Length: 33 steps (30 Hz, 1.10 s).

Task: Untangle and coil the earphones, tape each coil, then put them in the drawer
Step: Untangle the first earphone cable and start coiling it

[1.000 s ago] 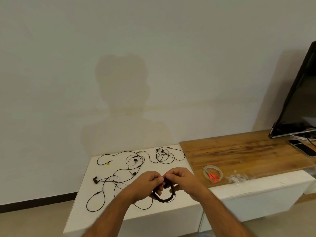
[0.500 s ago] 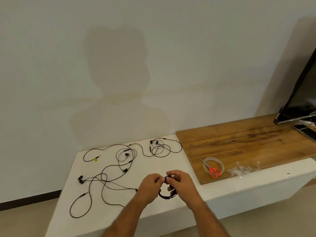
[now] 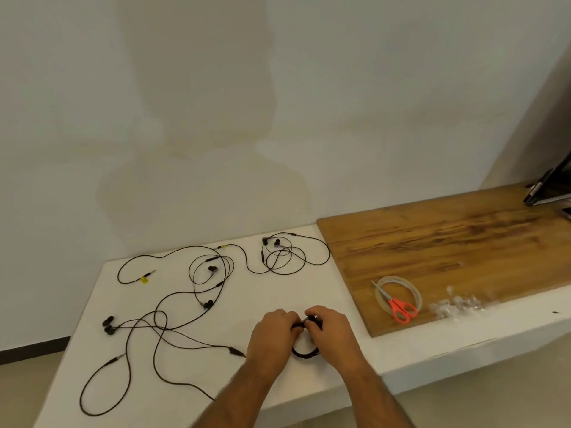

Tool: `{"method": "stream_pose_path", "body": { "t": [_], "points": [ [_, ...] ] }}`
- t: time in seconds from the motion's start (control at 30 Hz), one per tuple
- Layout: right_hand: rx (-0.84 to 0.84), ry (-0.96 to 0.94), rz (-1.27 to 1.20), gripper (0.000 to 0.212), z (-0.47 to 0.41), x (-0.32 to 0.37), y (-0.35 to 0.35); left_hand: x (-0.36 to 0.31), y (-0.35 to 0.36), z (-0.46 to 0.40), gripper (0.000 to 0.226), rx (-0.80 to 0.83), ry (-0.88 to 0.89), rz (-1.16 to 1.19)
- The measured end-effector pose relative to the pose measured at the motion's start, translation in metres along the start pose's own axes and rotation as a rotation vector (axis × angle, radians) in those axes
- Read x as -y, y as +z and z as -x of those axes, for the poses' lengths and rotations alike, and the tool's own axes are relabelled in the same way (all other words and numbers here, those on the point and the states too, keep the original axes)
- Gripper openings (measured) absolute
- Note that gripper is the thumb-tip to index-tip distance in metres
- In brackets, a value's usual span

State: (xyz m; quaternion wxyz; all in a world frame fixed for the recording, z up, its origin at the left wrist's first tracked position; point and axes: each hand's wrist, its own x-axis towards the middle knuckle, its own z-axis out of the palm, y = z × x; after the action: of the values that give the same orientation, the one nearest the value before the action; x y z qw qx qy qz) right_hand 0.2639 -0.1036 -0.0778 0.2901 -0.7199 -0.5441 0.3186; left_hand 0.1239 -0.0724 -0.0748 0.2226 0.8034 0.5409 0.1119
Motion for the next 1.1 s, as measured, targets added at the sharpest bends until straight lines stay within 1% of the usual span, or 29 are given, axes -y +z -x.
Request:
{"method": "stream_pose_path", "body": {
  "t": [0.07, 0.13, 0.3, 0.4, 0.57, 0.7, 0.8, 1.1],
  "points": [
    [0.018, -0.02, 0.068, 0.026, -0.002, 0.0, 0.002, 0.003, 0.006, -0.001, 0.026, -0.023, 0.017, -0.072],
    [0.016, -0.031, 0.124, 0.027, -0.006, -0.001, 0.005, 0.006, 0.012, -0.002, 0.027, -0.057, 0.011, -0.085],
    [0.021, 0.029, 0.245, 0.033, -0.009, -0.004, 0.005, 0.006, 0.019, 0.001, 0.031, -0.077, -0.006, -0.107],
    [-0.013, 0.076, 0.232, 0.034, -0.01, -0.006, -0.002, 0.005, 0.017, 0.002, 0.031, -0.075, -0.012, -0.156],
    [-0.109, 0.085, 0.25, 0.027, -0.012, -0.011, -0.017, 0.004, 0.014, 0.002, 0.032, -0.064, -0.028, -0.193],
    [-0.088, 0.152, 0.167, 0.018, -0.012, -0.015, -0.023, 0.002, 0.012, 0.003, 0.032, -0.063, -0.035, -0.186],
    [-0.064, 0.174, 0.114, 0.016, -0.011, -0.017, -0.024, 0.001, 0.011, 0.004, 0.032, -0.075, -0.034, -0.17],
    [-0.046, 0.186, 0.111, 0.008, -0.01, -0.016, -0.021, 0.004, 0.013, 0.009, 0.034, -0.079, -0.05, -0.127]
  ]
}}
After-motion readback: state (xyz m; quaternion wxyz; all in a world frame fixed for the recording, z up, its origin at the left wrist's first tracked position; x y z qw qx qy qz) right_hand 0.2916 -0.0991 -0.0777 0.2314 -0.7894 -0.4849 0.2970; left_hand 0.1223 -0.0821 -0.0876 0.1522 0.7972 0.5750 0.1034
